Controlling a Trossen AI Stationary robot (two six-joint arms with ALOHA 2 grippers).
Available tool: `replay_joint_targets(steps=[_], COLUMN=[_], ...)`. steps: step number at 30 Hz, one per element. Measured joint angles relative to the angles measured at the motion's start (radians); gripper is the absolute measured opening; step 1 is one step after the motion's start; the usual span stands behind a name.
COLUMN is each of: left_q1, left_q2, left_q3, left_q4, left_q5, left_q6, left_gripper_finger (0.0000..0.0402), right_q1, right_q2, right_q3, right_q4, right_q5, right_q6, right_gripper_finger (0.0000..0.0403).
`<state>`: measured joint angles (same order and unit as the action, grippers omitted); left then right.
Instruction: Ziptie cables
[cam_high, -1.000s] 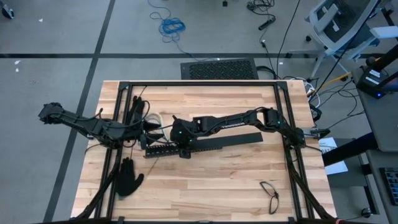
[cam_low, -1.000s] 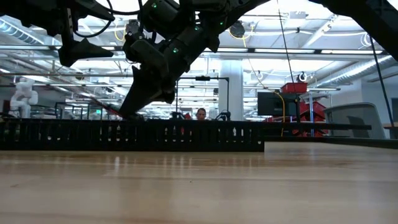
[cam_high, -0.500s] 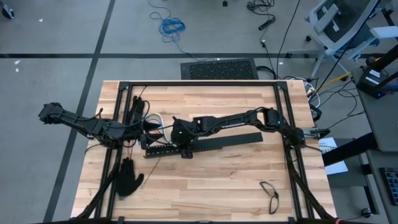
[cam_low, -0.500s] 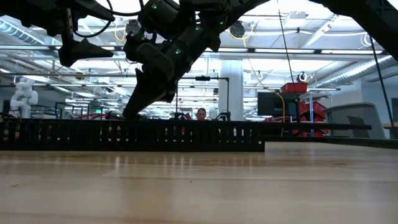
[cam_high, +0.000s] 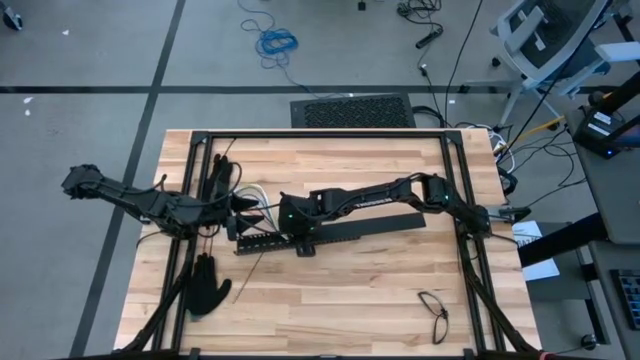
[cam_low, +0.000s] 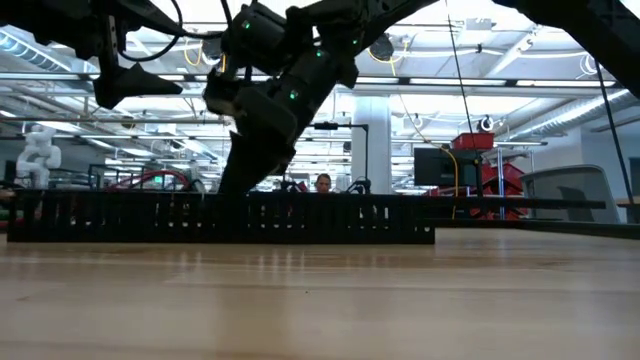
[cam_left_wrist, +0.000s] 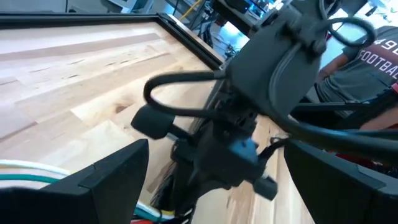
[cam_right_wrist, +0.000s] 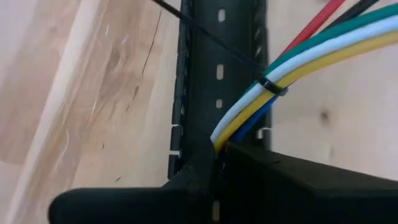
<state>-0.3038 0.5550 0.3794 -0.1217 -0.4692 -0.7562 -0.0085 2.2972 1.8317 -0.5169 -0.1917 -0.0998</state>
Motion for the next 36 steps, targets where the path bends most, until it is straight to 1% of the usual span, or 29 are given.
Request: replay_joint_targets(steps=[7, 11, 15, 19, 22, 30, 36], left_q1=[0.000, 0.000, 0.000, 0.000, 0.000, 0.000, 0.000], left_q2=[0.018, 0.024, 0.024, 0.024, 0.024, 0.024, 0.024], left_q3=[0.000, 0.000, 0.000, 0.000, 0.000, 0.000, 0.000], left_q4=[0.000, 0.000, 0.000, 0.000, 0.000, 0.000, 0.000], left_q5=[0.000, 0.000, 0.000, -0.011, -0.012, -0.012, -0.013], left_q6=[-0.023, -0.023, -0.020, -0.015, -0.015, -0.016, -0.015], left_gripper_finger=[0.0367, 0.0367, 0.0367, 0.0367, 0.0367, 0.0367, 0.0367], right_q1=[0.003, -0.009, -0.034, -0.062, -0.087, -0.135, -0.142], right_q2=[0.021, 0.022, 0.022, 0.022, 0.024, 0.023, 0.023], right_q3=[0.005, 0.004, 0.004, 0.004, 0.003, 0.003, 0.003], right_q4=[-0.052, -0.051, -0.095, -0.102, -0.112, -0.244, -0.313], right_q5=[0.000, 0.010, 0.051, 0.103, 0.108, 0.131, 0.132], right_q6=[-0.033, -0.042, -0.043, -0.037, -0.017, -0.034, -0.065], right_gripper_finger=[0.0031, 0.0031, 0.0031, 0.0031, 0.0031, 0.0031, 0.0031])
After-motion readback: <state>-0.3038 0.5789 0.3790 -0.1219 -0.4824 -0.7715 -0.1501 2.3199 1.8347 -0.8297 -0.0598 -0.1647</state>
